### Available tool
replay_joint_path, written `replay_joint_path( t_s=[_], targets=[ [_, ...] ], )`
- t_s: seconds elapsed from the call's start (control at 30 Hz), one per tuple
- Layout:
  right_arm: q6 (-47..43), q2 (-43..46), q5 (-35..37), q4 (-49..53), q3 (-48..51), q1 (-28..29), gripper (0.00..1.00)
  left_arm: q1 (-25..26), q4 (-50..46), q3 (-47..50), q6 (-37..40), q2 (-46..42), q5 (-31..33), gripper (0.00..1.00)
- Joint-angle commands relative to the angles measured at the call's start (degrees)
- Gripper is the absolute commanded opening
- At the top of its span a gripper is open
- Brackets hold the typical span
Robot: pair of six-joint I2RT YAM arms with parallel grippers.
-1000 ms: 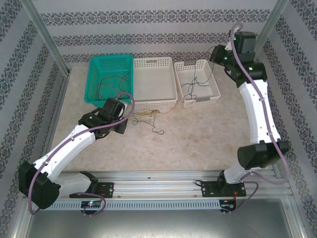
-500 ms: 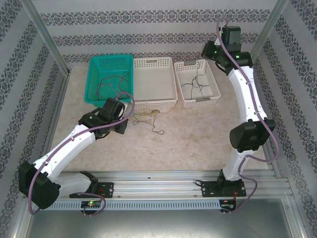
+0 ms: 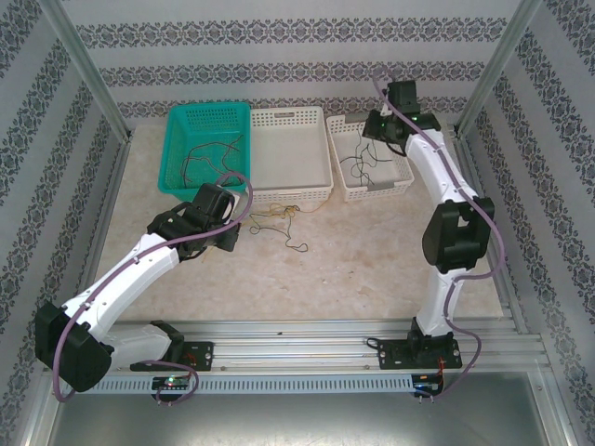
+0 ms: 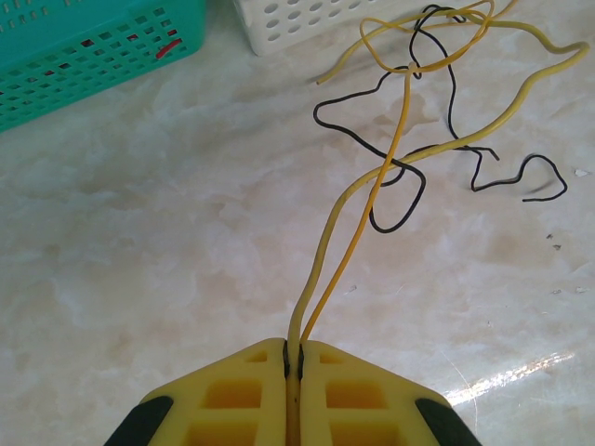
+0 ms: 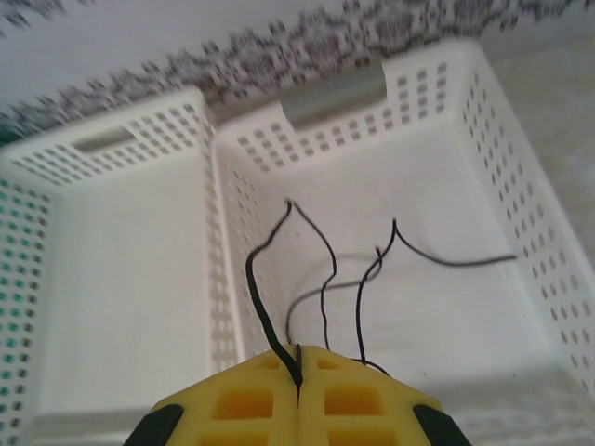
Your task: Untangle the cables
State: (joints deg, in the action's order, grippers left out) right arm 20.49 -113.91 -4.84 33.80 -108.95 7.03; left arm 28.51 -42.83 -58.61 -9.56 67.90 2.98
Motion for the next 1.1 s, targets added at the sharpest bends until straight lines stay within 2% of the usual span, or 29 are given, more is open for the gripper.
replay_joint_path(
  t_s=[0.0, 0.23, 0.33, 0.77, 0.93, 1.07],
  targets=[
    [-2.0, -1.6, 3.3, -0.2, 1.1, 0.7, 0.0, 0.6, 1.1, 0.5, 0.8, 0.5, -0.3, 0.0],
    [-2.4, -3.9, 5.7, 2.9, 1.3, 1.3, 0.0, 0.6, 1.0, 0.5, 0.8, 0.4, -0.6, 0.0],
    [-2.5, -3.8, 6.7, 3.8, 1.3, 1.5, 0.1, 0.6, 1.0, 0.5, 0.8, 0.4, -0.7, 0.0],
    [-2.4, -4.2, 8.0, 10.6, -5.6, 1.9, 0.3, 0.6, 0.9, 0.5, 0.8, 0.4, -0.9, 0.0],
    [-0.6, 1.8, 5.8, 9.1, -2.8, 3.1, 0.44, 0.6, 0.9, 0.4, 0.8, 0.6, -1.4, 0.0],
    [3.0, 12.9, -0.7, -0.3, 10.8, 5.2, 0.53, 0.6, 0.9, 0.3, 0.8, 1.3, -3.2, 0.0]
  ],
)
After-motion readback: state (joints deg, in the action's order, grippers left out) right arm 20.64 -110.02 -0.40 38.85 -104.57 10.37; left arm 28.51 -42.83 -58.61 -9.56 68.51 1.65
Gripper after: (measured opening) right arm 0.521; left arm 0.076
